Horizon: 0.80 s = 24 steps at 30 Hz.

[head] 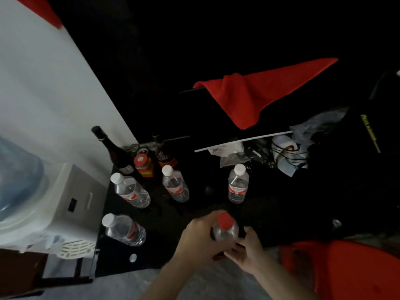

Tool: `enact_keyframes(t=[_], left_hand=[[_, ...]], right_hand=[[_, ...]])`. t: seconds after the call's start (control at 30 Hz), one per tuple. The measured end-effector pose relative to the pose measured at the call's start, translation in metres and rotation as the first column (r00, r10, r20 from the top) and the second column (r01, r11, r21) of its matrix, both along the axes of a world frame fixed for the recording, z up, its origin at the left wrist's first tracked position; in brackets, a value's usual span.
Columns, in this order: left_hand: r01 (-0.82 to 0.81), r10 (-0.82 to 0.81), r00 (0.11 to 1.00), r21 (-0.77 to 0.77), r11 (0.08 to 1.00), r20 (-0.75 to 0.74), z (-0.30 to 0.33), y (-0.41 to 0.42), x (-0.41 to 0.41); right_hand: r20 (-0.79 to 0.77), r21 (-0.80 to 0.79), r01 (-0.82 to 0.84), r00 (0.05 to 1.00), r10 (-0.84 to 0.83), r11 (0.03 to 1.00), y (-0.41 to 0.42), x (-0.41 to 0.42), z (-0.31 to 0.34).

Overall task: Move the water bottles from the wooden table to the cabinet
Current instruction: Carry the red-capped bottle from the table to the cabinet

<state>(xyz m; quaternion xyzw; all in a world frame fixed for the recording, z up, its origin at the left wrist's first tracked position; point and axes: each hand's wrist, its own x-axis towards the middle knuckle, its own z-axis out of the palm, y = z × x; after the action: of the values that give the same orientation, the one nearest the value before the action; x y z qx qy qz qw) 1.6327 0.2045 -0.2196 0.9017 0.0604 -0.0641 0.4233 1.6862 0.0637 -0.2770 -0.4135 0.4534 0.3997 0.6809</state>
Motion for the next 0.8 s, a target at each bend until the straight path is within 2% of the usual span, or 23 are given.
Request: enact_keyframes(t=[0.23,0.47,0.7,0.8], left_hand=[[-0.023,0.024,1.0,-0.036,0.999,0.003,-0.045,0.013,0.032],[-0.006,0.007,1.0,-0.061,0.998,0.007,-0.055,0.016,0.043],[0.034,-0.034,0.999,0.005,0.999,-0.003,-0.057,0.011,0.044],[0.023,-0.02,0.998,0.048,0.999,-0.065,-0.056,0.011,0.04]], right_hand=[[0.027,-0.083,0.003,1.0,-0.001,0.997,0.017,0.032,-0.05],[0.091,-0.14,0.009,0.996,0.004,0.99,0.02,0.03,-0.062],[0.114,-0.157,0.009,0.993,0.009,0.988,0.018,0.029,-0.062],[0.113,-0.131,-0.041,0.992,0.056,0.991,0.009,0.028,-0.056]])
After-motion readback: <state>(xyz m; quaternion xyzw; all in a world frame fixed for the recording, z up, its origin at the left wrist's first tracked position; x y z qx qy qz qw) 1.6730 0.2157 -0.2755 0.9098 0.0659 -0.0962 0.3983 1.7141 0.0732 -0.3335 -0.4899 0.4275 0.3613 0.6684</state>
